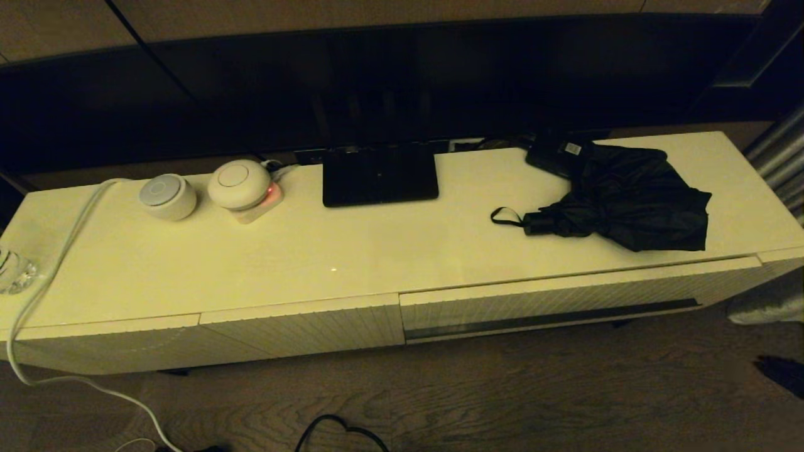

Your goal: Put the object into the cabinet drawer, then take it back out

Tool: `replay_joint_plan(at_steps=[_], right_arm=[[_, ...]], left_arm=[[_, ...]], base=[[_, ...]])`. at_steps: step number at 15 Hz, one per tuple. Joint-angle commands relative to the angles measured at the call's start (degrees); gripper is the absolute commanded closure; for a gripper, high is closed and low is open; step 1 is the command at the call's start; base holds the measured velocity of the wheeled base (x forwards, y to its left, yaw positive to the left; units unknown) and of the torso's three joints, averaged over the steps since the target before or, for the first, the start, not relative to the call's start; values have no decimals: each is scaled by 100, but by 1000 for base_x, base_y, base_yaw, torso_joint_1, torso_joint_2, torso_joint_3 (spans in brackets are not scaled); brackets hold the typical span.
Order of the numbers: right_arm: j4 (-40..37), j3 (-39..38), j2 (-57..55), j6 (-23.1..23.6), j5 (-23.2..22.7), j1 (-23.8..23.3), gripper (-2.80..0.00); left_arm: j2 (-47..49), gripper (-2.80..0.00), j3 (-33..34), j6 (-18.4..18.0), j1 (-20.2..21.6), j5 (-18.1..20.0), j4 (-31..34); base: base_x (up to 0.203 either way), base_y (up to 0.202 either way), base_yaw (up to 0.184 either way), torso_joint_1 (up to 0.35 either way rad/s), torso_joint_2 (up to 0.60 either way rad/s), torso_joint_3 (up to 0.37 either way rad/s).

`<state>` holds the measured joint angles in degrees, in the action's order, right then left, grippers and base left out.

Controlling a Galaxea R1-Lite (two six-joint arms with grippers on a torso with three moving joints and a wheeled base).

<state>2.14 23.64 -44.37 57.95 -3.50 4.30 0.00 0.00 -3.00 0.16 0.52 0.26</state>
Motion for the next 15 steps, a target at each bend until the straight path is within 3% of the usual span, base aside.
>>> replay_joint_plan(at_steps=[1, 4, 7, 8, 11, 15], right_arm=[[-1145, 3, 2121, -798, 25, -175, 0], [-2671, 188, 3400, -2172, 356, -338, 0], [-3164, 175, 4049, -4019, 868, -379, 0], [-3288, 49, 4275, -4426, 912, -383, 0], [-3165, -266, 4435, -5046, 945, -386, 0], [-1855, -821, 4437, -5466, 881, -386, 0]], left_arm=[[0, 0, 18, -8, 2, 0, 1], [0, 0, 18, 1, 2, 0, 1], [0, 0, 18, 1, 2, 0, 1], [0, 0, 18, -6, 2, 0, 1], [0, 0, 18, 1, 2, 0, 1], [0, 0, 18, -2, 2, 0, 1]], base=[[0, 0, 0, 0, 0, 0], [0, 0, 0, 0, 0, 0], [0, 0, 0, 0, 0, 0], [0, 0, 0, 0, 0, 0], [0, 0, 0, 0, 0, 0], [0, 0, 0, 0, 0, 0]])
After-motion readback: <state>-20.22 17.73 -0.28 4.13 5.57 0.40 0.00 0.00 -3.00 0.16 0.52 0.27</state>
